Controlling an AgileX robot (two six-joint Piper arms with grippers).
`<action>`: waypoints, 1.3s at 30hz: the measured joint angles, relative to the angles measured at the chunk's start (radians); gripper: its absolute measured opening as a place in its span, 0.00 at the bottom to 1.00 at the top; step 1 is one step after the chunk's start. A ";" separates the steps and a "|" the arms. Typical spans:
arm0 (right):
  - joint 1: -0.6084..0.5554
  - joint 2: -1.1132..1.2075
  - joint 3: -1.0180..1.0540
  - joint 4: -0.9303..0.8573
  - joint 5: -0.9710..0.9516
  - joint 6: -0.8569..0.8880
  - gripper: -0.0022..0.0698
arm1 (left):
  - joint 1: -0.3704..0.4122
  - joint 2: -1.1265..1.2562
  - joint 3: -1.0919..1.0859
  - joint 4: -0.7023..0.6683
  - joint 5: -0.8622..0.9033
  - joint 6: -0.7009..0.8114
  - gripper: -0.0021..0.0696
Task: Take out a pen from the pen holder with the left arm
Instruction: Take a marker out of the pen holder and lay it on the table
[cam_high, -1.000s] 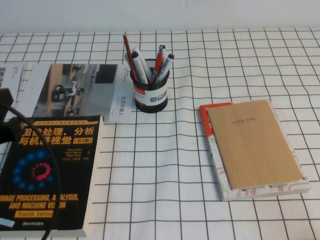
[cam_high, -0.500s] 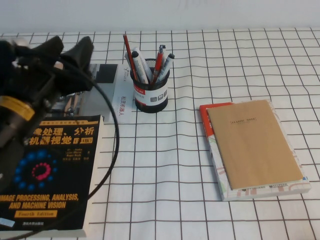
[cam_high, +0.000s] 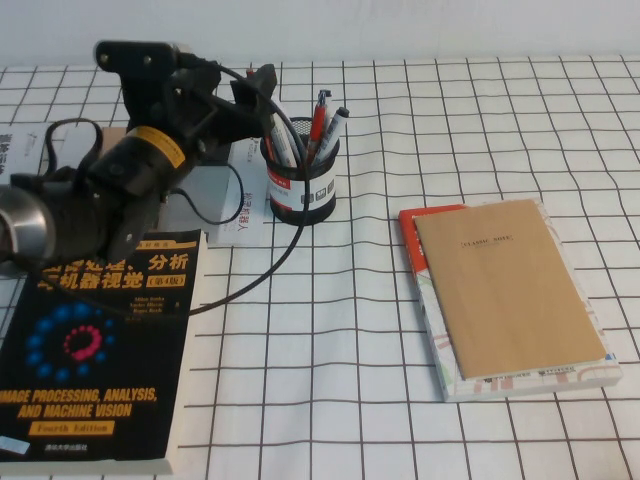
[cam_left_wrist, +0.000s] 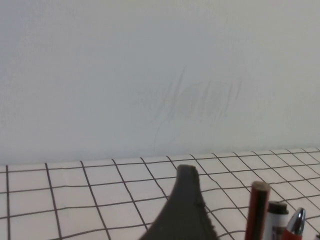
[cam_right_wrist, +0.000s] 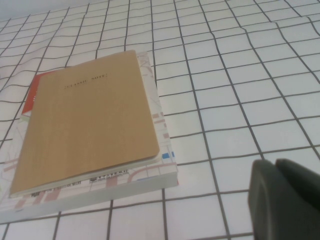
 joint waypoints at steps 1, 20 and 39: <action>0.000 0.000 0.000 0.000 0.000 0.000 0.01 | 0.000 0.022 -0.026 0.004 0.003 -0.020 0.76; 0.000 0.000 0.000 0.000 0.000 0.000 0.01 | 0.000 0.106 -0.137 0.043 0.067 -0.098 0.06; 0.000 0.000 0.000 0.000 0.000 0.000 0.01 | 0.006 -0.459 -0.132 0.412 0.526 -0.400 0.06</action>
